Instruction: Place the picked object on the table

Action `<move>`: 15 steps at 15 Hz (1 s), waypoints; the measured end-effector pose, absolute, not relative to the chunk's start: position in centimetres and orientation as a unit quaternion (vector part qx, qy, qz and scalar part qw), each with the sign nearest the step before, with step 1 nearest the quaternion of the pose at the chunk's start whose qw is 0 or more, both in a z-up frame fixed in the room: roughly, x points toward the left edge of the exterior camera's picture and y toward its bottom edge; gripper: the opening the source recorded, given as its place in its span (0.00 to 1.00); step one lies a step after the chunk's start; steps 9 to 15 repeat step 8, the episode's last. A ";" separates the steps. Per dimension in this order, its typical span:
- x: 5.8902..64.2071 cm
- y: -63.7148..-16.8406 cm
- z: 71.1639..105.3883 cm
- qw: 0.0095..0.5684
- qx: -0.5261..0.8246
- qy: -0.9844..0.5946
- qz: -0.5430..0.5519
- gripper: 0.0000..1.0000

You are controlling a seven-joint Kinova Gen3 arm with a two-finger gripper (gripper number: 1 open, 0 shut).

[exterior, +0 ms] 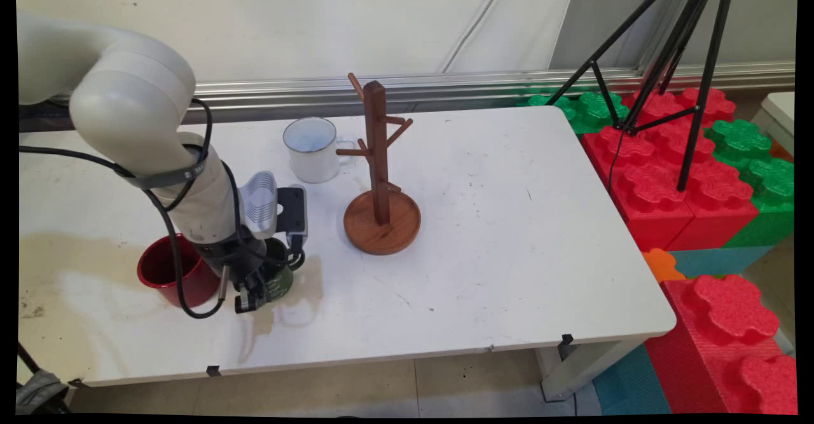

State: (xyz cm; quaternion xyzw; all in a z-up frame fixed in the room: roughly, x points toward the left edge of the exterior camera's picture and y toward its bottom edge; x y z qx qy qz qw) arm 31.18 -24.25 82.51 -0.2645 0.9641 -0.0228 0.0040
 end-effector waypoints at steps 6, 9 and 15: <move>30.9 -24.9 81.8 0.005 -0.267 0.964 -0.021 1.00; 30.9 -25.0 81.7 0.003 -0.268 0.963 -0.022 1.00; 30.9 -25.0 81.7 0.003 -0.268 0.963 -0.022 1.00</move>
